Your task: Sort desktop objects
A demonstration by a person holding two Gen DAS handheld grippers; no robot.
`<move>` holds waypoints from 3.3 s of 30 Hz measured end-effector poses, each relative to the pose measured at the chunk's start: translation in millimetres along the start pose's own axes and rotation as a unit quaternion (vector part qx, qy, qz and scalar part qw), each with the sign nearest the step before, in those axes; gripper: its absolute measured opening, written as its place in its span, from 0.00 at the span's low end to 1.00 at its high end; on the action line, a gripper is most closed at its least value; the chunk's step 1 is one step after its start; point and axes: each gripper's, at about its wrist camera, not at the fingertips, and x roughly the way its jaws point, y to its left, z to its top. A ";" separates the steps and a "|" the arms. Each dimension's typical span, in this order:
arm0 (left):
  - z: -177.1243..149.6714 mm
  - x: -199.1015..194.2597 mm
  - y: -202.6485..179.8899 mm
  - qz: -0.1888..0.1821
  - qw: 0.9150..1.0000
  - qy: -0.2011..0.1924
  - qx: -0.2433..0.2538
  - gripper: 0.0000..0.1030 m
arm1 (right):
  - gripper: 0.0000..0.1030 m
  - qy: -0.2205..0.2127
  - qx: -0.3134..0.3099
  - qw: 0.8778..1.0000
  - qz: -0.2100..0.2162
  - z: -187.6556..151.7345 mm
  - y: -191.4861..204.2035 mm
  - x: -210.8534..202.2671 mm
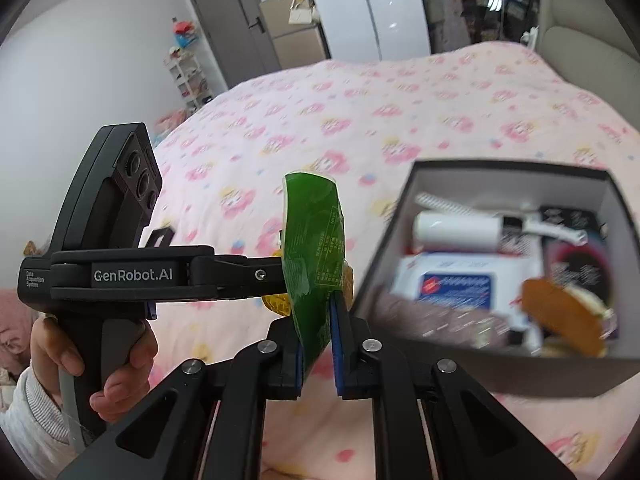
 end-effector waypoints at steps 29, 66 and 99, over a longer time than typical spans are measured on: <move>50.3 171.6 -77.4 0.015 0.995 0.085 0.040 0.46 | 0.09 -0.024 0.102 0.990 -0.097 20.9 -163.4 -14.7; 33.7 120.4 -91.2 0.067 0.996 0.019 0.047 0.50 | 0.10 -0.042 0.141 0.975 -0.168 -0.6 -166.1 -32.5; -86.0 -202.0 5.8 0.204 0.964 -0.171 0.021 0.54 | 0.31 -0.037 -0.101 0.994 0.028 12.8 149.7 -36.9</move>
